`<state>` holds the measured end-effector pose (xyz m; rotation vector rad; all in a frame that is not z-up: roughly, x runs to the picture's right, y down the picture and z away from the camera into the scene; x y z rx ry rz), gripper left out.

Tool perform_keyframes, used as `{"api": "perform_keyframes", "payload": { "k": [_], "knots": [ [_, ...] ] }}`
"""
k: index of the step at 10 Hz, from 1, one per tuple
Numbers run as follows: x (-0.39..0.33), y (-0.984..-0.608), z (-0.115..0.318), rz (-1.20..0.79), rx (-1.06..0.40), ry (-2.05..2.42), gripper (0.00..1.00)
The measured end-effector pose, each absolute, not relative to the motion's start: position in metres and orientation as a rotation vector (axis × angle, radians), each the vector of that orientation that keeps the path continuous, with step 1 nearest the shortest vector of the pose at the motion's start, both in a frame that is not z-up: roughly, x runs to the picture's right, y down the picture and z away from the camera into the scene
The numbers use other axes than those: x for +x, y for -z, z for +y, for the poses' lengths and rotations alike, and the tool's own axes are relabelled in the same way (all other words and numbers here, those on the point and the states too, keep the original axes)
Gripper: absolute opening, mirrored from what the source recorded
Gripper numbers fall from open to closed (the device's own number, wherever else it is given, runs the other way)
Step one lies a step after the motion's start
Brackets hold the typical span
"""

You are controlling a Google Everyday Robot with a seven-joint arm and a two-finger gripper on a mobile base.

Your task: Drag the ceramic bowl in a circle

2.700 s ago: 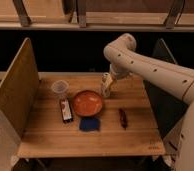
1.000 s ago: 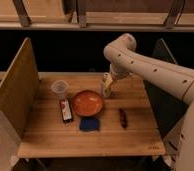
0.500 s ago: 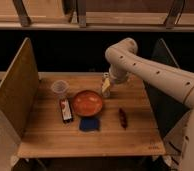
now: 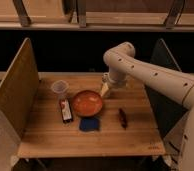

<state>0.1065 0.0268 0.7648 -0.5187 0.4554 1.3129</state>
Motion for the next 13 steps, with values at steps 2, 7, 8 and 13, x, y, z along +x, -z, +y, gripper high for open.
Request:
{"api": "perform_keyframes", "payload": {
  "k": [2, 7, 8, 13],
  "knots": [
    [0.097, -0.768, 0.042, 0.465, -0.553, -1.276, 0.80],
    [0.044, -0.796, 0.113, 0.495, -0.732, -1.198, 0.80],
    [0.043, -0.804, 0.119, 0.510, -0.730, -1.220, 0.80],
    [0.043, -0.812, 0.123, 0.526, -0.717, -1.243, 0.80]
  ]
}}
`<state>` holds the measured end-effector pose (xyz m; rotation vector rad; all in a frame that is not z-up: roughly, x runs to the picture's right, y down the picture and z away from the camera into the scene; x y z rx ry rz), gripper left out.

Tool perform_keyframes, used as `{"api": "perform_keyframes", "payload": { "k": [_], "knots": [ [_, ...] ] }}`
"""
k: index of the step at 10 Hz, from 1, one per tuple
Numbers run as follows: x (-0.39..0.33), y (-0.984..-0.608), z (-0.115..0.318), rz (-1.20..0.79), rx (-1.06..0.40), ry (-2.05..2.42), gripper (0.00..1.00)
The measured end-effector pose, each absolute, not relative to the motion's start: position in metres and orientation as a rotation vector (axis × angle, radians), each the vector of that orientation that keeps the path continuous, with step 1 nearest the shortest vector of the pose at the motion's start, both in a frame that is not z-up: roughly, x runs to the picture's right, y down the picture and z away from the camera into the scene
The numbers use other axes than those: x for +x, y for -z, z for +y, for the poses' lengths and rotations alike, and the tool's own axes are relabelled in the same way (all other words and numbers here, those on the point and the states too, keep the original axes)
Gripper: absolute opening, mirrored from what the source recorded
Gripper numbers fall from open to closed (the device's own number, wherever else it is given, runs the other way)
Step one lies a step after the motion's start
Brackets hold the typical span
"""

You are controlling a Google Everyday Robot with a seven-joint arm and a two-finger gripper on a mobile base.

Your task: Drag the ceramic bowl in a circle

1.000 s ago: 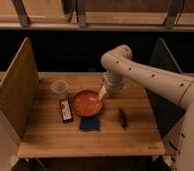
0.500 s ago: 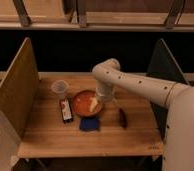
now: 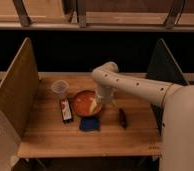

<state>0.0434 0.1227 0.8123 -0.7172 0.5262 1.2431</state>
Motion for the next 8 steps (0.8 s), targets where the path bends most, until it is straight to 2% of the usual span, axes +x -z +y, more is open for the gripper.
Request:
{"api": "perform_keyframes", "payload": {
  "k": [4, 8],
  "knots": [
    [0.023, -0.837, 0.126, 0.544, -0.844, -1.297, 0.80],
    [0.027, -0.868, 0.117, 0.586, -0.828, -1.349, 0.80]
  ]
}}
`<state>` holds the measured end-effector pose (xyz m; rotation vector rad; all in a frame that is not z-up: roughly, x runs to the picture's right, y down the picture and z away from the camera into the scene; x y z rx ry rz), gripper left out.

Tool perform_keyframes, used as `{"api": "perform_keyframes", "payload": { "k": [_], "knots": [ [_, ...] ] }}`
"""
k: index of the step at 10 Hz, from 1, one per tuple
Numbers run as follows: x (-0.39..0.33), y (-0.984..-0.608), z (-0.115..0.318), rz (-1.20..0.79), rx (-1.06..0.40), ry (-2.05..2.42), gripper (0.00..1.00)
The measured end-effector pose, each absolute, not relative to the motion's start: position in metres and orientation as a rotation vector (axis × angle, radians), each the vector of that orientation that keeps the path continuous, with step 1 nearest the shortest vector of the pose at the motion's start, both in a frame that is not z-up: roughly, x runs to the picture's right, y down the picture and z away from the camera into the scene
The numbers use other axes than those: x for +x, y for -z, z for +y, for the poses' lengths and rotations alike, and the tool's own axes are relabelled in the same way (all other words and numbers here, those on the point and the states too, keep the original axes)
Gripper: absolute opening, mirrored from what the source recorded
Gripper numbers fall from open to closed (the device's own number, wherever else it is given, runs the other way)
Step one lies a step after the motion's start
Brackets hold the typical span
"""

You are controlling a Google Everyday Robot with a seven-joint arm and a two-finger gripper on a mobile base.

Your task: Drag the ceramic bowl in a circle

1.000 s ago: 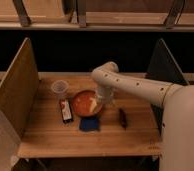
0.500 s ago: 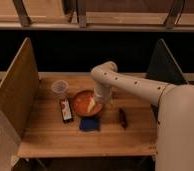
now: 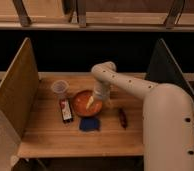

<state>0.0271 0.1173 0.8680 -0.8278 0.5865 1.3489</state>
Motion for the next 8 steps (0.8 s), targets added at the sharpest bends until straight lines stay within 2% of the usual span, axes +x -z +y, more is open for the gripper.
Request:
{"api": "perform_keyframes", "payload": {
  "k": [3, 5, 8],
  "knots": [
    [0.029, -0.875, 0.122, 0.603, -0.826, -1.349, 0.77],
    [0.028, -0.876, 0.133, 0.613, -0.842, -1.327, 0.62],
    [0.032, -0.880, 0.142, 0.613, -0.849, -1.308, 0.32]
  ]
}}
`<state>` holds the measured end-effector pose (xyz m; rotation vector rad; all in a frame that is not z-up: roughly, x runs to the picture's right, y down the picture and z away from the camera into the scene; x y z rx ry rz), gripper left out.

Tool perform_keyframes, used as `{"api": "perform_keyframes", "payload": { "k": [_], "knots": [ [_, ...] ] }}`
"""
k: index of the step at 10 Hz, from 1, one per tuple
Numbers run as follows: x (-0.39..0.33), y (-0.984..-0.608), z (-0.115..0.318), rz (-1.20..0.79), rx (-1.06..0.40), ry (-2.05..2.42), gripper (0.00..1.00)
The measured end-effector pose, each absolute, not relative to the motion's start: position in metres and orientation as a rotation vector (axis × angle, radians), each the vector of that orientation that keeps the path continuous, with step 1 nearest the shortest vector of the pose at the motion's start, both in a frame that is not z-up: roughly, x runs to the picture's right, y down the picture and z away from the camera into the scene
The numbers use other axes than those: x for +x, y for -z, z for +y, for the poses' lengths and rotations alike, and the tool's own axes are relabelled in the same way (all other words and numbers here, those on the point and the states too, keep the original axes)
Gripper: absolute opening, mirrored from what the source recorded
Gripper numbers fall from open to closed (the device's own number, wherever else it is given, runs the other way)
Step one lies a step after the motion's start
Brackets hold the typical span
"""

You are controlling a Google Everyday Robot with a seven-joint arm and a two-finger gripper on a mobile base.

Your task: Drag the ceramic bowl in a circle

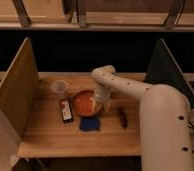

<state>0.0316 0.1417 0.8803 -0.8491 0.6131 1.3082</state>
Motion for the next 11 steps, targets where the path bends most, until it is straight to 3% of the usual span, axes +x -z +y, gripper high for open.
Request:
{"api": "perform_keyframes", "payload": {
  "k": [2, 3, 11],
  "knots": [
    [0.035, -0.880, 0.143, 0.603, -0.846, -1.298, 0.13],
    [0.035, -0.878, 0.143, 0.596, -0.842, -1.286, 0.10],
    [0.040, -0.866, 0.096, 0.601, -0.665, -1.161, 0.10]
  ]
}}
